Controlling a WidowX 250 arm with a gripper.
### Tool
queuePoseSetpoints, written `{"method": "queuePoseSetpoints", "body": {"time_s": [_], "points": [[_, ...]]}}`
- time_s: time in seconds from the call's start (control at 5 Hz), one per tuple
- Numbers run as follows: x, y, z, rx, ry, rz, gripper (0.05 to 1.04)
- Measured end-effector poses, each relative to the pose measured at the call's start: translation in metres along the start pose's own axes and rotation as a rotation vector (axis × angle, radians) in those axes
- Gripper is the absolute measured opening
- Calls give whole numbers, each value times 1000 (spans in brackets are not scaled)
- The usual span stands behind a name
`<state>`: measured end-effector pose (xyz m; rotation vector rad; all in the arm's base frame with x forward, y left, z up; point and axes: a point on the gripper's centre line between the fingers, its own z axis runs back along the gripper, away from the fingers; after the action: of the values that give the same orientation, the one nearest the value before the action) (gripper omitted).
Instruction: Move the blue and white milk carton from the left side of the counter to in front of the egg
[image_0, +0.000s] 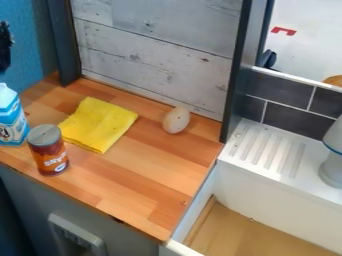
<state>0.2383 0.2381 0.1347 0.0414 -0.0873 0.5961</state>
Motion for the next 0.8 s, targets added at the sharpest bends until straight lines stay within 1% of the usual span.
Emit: {"method": "queuePoseSetpoints", "body": {"time_s": [0.2,0.6,0.8], "points": [[1,-6,-4,-48,5,-23,1000],[1,-2,-19,-29,52,9,1000],[4,2,-23,-5,58,24,1000]]}}
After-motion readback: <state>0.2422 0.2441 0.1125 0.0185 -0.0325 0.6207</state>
